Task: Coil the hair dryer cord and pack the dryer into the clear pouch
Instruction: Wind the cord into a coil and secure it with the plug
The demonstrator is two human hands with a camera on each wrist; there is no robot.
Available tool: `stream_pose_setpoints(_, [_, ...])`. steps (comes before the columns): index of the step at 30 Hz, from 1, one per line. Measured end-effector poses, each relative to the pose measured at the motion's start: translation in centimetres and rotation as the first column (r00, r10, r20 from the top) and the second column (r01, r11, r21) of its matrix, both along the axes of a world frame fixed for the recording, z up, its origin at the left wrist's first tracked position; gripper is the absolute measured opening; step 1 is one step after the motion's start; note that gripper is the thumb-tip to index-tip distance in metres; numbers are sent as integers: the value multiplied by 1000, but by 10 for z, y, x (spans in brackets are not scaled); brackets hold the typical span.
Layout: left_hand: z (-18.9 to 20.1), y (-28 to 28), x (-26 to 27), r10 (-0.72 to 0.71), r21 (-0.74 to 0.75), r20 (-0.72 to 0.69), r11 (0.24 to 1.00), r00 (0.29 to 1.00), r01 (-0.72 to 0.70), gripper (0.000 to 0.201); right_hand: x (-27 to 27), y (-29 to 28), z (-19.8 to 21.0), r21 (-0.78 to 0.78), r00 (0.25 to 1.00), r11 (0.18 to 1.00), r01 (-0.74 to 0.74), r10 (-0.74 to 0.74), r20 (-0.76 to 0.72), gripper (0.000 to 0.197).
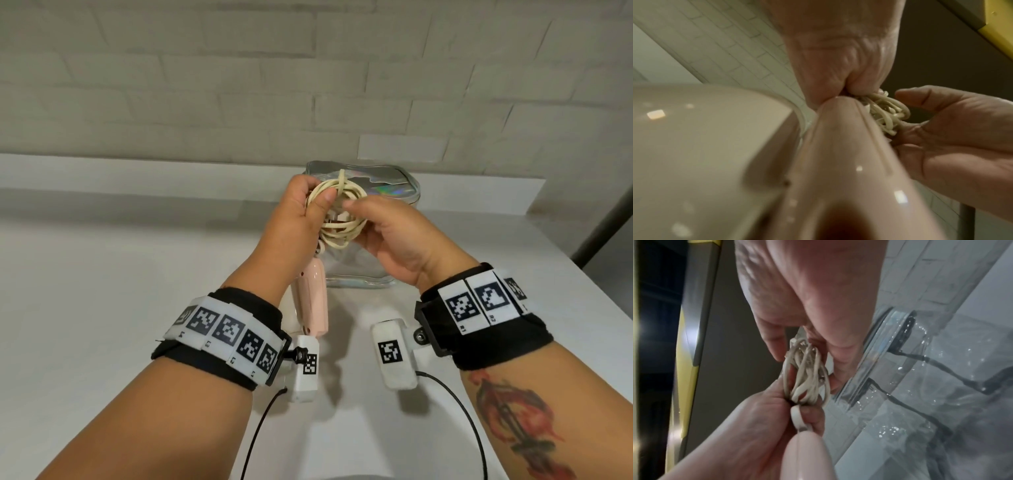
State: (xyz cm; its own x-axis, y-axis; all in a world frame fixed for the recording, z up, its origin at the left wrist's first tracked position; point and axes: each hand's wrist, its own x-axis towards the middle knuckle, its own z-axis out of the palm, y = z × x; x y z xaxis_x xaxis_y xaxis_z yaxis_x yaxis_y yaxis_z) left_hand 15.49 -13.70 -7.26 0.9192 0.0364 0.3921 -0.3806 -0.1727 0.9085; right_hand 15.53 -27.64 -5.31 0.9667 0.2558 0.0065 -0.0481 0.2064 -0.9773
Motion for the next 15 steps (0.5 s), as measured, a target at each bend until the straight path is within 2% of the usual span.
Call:
stream_pose_setpoints(2, [-1,-1,1,23,11,9,1000,1000,-23,13,2,1,0,-20,1000,1000,17,-17,-10,15])
stream_pose_setpoints(6, [-3,-1,-1,18,-2,25,1000,1000,-18,17,5,1,1,86,999,996,5,-2,-42,11])
stream_pose_setpoints(9, [-7,0,-7,-36,-27,7,999,999,36,25,8,3,2,180,998,983,21,-9,-63,16])
stream_pose_setpoints(12, [-13,-3,-11,-91,-10,-42,996,995,90,35,9,8,-1,276,991,954,114,-88,-105,29])
stream_pose_setpoints(15, [-16,-1,-11,-70,8,-46,998,997,70,38,8,11,-5,304,990,943,135,-119,-71,35])
